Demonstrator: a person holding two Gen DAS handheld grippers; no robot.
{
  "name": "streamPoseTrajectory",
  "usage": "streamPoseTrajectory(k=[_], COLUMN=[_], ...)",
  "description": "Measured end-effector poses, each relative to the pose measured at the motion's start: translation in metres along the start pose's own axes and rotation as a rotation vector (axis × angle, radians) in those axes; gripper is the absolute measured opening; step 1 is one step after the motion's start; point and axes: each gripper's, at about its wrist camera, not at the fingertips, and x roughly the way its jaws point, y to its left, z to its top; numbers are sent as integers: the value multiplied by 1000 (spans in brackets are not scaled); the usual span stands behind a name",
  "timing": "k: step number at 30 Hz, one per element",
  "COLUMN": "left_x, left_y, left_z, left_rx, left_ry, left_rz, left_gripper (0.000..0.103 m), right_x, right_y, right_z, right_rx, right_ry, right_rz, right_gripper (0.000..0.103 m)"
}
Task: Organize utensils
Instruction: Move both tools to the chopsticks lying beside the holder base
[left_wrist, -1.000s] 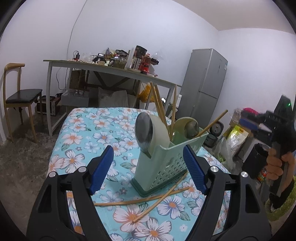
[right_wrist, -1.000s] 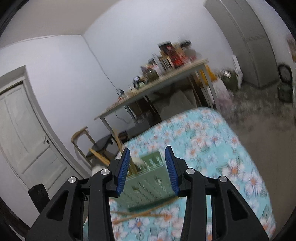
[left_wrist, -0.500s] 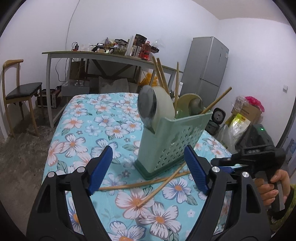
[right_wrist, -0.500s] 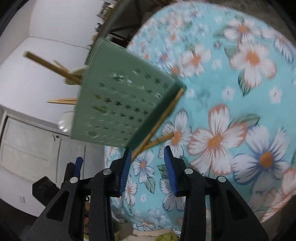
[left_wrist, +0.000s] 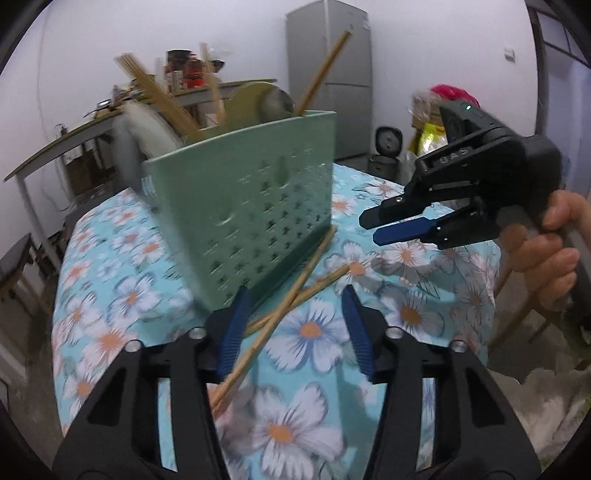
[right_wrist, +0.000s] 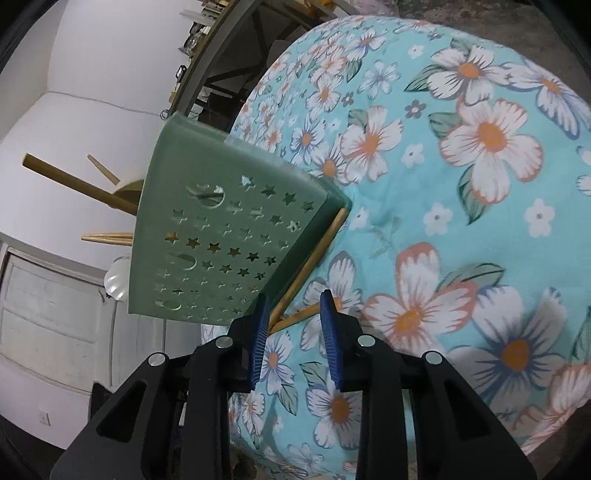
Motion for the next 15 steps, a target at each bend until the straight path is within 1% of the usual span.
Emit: streamPoseTrajectory(k=[2,5,7,11,15], left_x=[12,35,50,70,88], left_y=[-3,-9,-16,-24,-31], left_z=[10,23,28,33,36], left_rx=[14,49,78,110,138], left_ry=[9,43,74,112,142], left_rz=[-18,-15,-4,14,18], left_gripper=[37,29,26,23,22], right_x=[-9,-17,-23,-26,-28], right_y=[-6,-12,-17,-26,-37], right_z=[1,-2,-2,-3,-2], right_rx=[5,10,13,13,27], right_ry=[-17,-36,-40,-39,-32], right_rz=[0,1,6,17,36], right_gripper=[28,28,28,28,28])
